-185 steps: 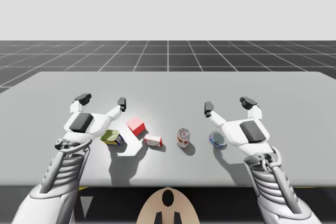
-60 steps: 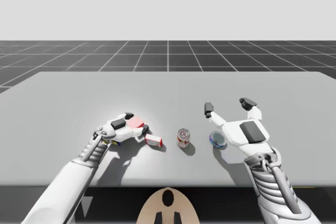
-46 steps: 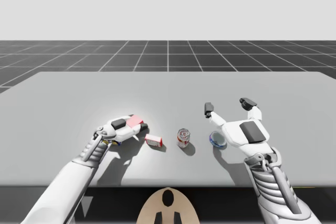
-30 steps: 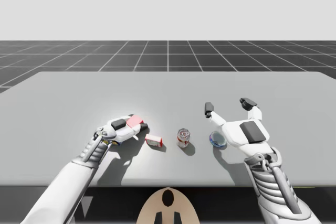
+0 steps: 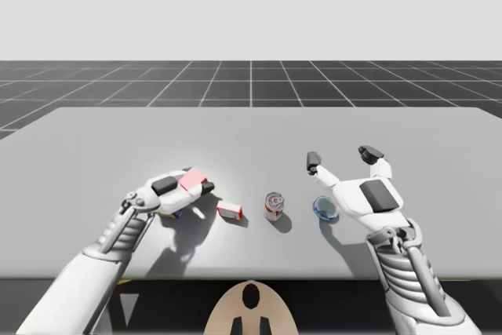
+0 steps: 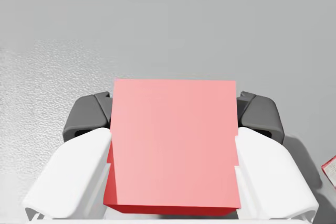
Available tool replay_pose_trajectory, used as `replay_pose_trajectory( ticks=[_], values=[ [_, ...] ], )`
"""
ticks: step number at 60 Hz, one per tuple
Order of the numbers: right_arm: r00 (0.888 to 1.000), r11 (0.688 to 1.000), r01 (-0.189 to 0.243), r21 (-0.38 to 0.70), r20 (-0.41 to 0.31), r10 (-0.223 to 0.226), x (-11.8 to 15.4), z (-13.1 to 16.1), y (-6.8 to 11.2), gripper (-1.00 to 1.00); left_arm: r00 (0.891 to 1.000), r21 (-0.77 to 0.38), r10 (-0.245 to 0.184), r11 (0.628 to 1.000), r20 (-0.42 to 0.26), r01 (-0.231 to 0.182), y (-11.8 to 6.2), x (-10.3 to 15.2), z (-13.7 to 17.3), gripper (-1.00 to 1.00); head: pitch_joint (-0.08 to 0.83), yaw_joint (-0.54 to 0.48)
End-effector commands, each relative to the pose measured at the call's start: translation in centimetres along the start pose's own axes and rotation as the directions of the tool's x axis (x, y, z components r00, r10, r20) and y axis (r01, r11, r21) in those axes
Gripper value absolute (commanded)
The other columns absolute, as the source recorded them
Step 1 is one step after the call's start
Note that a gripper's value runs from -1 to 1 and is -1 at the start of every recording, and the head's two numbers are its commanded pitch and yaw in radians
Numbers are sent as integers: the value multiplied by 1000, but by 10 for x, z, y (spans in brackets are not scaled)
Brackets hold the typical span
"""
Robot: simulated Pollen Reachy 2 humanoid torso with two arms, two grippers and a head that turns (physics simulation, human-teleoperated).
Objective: Find the red cube and pick it up.
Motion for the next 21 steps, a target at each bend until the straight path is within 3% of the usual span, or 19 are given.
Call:
replay_pose_trajectory(
  ticks=[1, 7, 9, 14, 18, 19, 21],
  values=[
    [1000, 1000, 5, 4, 6, -5, -1, -1, -1, -1000, 991, 64, -61, 997, 117, 54, 8, 48, 40, 1000, 296, 254],
    [1000, 1000, 3, -10, 14, -3, -2, -2, -2, -1000, 980, 98, -101, 991, 170, 85, 6, 71, 58, 1000, 291, 254],
    [1000, 1000, -5, -26, 23, 6, -2, -3, -2, -1000, 973, 114, -120, 989, 199, 99, 3, 84, 68, 1000, 289, 254],
    [1000, 999, 21, -41, 23, -20, -3, -6, -2, -1000, 955, 136, -158, 983, 251, 126, -5, 105, 84, 1000, 284, 255],
    [998, 996, 44, -84, 39, -41, -4, -10, 0, -1000, 930, 164, -202, 974, 306, 157, -14, 125, 101, 1000, 280, 256],
    [998, 996, 44, -84, 39, -41, -4, -10, 0, -1000, 930, 164, -202, 974, 306, 157, -14, 125, 101, 1000, 280, 256],
    [993, 987, 47, -152, 110, -31, -8, -15, 4, -1000, 908, 187, -238, 965, 344, 182, -23, 139, 113, 1000, 278, 257]
  ],
)
